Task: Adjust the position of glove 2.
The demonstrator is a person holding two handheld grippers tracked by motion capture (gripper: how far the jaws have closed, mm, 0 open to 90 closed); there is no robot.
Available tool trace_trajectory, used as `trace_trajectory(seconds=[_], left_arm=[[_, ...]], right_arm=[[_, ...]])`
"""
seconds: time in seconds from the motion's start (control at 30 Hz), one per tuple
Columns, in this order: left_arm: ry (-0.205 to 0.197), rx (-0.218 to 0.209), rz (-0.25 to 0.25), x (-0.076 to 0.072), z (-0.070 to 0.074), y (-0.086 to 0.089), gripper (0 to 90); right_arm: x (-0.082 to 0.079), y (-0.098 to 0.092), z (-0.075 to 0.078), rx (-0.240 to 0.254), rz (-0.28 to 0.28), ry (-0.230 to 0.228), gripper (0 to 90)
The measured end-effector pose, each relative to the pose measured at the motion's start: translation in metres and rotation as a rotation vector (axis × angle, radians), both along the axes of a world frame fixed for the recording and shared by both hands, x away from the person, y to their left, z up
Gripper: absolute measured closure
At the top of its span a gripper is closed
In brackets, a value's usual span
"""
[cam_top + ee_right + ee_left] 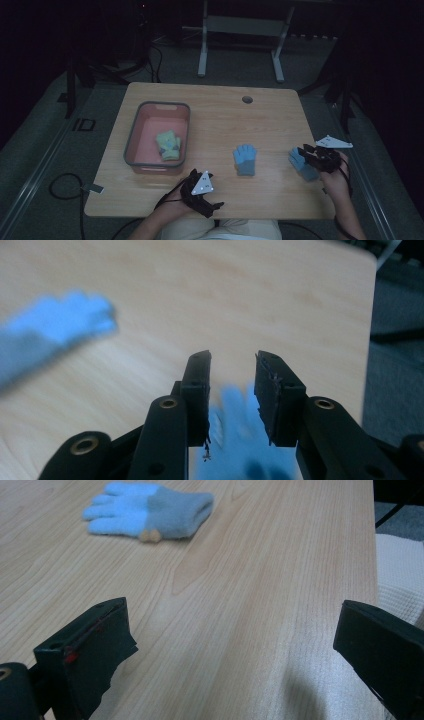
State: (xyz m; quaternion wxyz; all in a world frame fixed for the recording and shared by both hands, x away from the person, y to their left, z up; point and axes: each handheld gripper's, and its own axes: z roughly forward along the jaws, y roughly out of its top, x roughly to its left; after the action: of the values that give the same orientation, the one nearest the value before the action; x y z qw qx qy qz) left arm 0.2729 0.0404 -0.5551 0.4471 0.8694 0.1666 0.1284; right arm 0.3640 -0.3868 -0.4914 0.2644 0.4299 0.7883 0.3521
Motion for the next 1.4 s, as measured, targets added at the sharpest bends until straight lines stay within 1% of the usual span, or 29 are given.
trace_trajectory(seconds=[0.03,0.1,0.13,0.2,0.23,0.3,0.37,0.4,0.47,0.5,0.57,0.63,0.67,0.7,0.77,0.83,0.87,0.9,0.97,1.0,1.03,1.07,1.1,1.13,1.23,1.27,1.3,1.33,1.4], left_arm=[[0.000,0.001,0.000,0.000,0.000,0.000,1.9],[0.001,0.001,0.000,0.000,0.000,0.000,1.9],[0.001,0.000,-0.001,0.000,0.000,0.000,1.9],[0.004,0.001,0.000,0.000,0.000,0.000,1.9],[0.004,0.001,0.000,0.000,0.000,0.000,1.9],[0.005,0.002,-0.001,0.000,0.000,-0.001,1.9],[0.006,0.001,-0.002,0.000,0.000,-0.001,2.0],[0.005,0.002,-0.001,0.000,0.000,-0.001,1.9],[0.006,0.001,-0.002,0.000,0.000,-0.001,1.9],[0.006,0.002,-0.002,0.000,0.000,-0.001,1.9],[0.007,0.000,-0.002,0.000,0.000,-0.001,1.9],[0.006,0.001,-0.002,-0.001,0.000,-0.001,1.9],[0.006,0.001,-0.002,-0.001,0.000,-0.001,1.9],[0.005,0.002,-0.004,-0.001,-0.001,-0.001,1.9],[0.006,0.001,-0.004,-0.001,-0.001,-0.001,1.9],[0.010,0.005,-0.005,0.000,-0.002,-0.001,1.9],[0.010,0.005,-0.005,0.000,-0.002,-0.001,1.9],[0.012,0.001,-0.002,0.000,-0.002,-0.001,1.9],[0.006,0.003,0.000,0.001,-0.002,-0.002,1.9],[-0.001,0.001,0.005,0.001,-0.001,-0.001,1.9],[-0.002,-0.001,0.006,0.001,0.000,-0.001,1.9],[-0.002,-0.001,0.006,0.001,0.000,-0.001,1.9],[-0.005,-0.003,0.009,0.001,0.001,0.000,1.9],[-0.005,-0.005,0.011,0.001,0.001,0.001,1.9],[-0.007,-0.004,0.009,0.000,0.001,0.001,2.0],[-0.007,-0.004,0.009,0.000,0.001,0.001,1.9],[-0.007,-0.002,0.008,0.000,0.001,0.001,1.9],[-0.009,-0.001,0.006,0.000,0.001,0.001,1.9],[-0.010,-0.001,0.005,0.000,0.001,0.001,1.9]], right_arm=[[0.000,-0.006,-0.003,-0.013,-0.003,0.006,67.5],[0.000,-0.014,-0.012,-0.012,0.004,0.053,68.2],[0.000,-0.017,-0.017,-0.027,0.003,0.063,68.2],[0.000,-0.021,-0.027,-0.030,0.015,0.100,67.4],[0.000,-0.021,-0.027,-0.030,0.015,0.100,67.4],[0.001,-0.025,-0.038,-0.024,0.021,0.129,63.9],[0.002,-0.025,-0.043,-0.049,0.012,0.140,64.9],[0.003,-0.026,-0.047,-0.061,0.005,0.160,67.2],[0.004,-0.026,-0.050,-0.055,0.008,0.167,67.6],[0.005,-0.028,-0.051,-0.036,0.004,0.178,69.9],[0.006,-0.027,-0.051,-0.037,0.005,0.184,73.8],[0.006,-0.026,-0.051,-0.027,0.001,0.189,81.6],[0.006,-0.026,-0.051,-0.027,0.001,0.189,81.6],[0.006,-0.023,-0.051,-0.029,-0.030,0.192,85.1],[0.005,-0.019,-0.050,-0.036,-0.060,0.185,86.2],[0.004,-0.015,-0.049,-0.020,-0.092,0.178,86.7],[0.004,-0.015,-0.049,-0.020,-0.092,0.178,86.7],[0.000,-0.010,-0.043,0.012,-0.121,0.163,86.8],[-0.004,-0.002,-0.036,-0.002,-0.147,0.140,86.8],[-0.006,0.003,-0.030,0.007,-0.165,0.126,86.9],[-0.008,0.008,-0.024,0.035,-0.175,0.119,86.9],[-0.008,0.008,-0.024,0.035,-0.175,0.119,86.9],[-0.013,0.018,-0.013,0.051,-0.196,0.097,86.9],[-0.014,0.022,-0.009,0.066,-0.195,0.104,86.9],[-0.020,0.045,0.000,0.037,-0.198,0.080,86.9],[-0.020,0.045,0.000,0.037,-0.198,0.080,86.9],[-0.021,0.049,0.002,0.046,-0.199,0.082,86.9],[-0.022,0.059,0.004,0.060,-0.207,0.079,86.9],[-0.022,0.063,0.004,0.067,-0.206,0.087,86.9]])
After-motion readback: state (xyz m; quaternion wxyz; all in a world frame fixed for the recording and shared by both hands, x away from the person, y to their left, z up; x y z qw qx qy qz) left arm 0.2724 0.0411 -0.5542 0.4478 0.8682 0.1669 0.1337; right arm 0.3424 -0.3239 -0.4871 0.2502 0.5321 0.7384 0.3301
